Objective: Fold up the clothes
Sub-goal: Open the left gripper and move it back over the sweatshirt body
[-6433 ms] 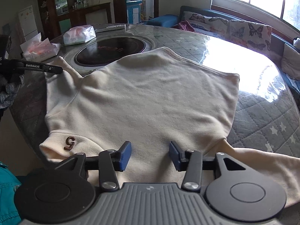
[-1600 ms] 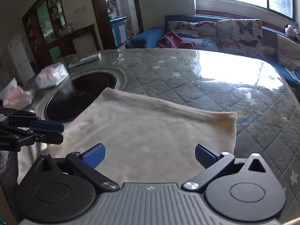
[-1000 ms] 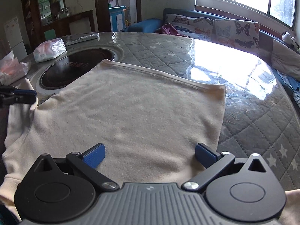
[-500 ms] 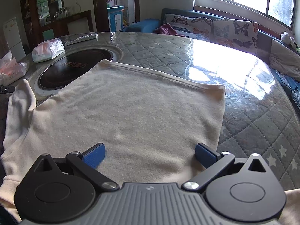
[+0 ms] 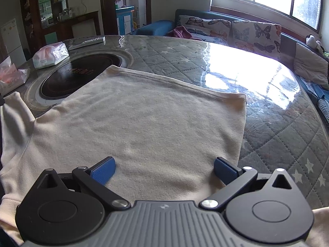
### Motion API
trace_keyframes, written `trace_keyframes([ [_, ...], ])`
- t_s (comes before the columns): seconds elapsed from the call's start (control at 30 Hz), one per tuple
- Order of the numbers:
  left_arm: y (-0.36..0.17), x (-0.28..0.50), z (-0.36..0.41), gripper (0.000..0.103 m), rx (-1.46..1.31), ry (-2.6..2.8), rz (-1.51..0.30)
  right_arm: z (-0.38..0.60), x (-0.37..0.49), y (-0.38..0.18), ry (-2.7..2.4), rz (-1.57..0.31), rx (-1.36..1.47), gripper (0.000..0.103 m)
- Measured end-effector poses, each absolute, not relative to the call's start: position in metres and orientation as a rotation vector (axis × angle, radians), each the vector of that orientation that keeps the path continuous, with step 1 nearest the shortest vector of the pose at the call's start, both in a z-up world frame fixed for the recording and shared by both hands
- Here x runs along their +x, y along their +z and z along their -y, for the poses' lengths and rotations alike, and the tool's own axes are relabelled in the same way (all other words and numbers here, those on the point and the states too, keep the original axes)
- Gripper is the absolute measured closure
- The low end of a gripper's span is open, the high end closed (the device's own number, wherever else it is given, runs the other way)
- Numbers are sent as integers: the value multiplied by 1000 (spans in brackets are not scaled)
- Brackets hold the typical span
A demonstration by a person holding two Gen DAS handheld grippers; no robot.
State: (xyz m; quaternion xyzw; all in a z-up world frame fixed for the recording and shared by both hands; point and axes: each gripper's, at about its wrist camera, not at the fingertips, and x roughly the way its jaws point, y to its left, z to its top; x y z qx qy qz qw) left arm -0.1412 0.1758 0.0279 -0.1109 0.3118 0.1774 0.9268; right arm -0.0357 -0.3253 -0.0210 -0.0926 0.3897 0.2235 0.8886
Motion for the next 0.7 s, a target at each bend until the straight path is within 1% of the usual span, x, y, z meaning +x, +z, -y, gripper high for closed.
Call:
trace_keyframes([
  [0.03,27,-141,-174,97,-221,363,-639,325,-35,-20,462,-811,-192,0],
  [0.07,27,-141,-173,93,-216,362,-639,325,-35,-19,460,-813,-190,0],
  [0.17,34,-140,-168,91,-197,350,-626,327,-40,-11,454,-792,-201,0],
  [0.2,38,-140,-165,89,-186,348,-616,328,-43,-7,453,-778,-206,0],
  [0.27,46,-140,-160,81,-173,334,-592,334,-48,1,431,-754,-216,0],
  [0.47,66,-128,-123,81,-185,139,-553,373,-63,13,309,-735,-207,0],
  [0.7,61,-97,-44,81,-160,-145,-597,413,-89,1,189,-757,-203,0],
])
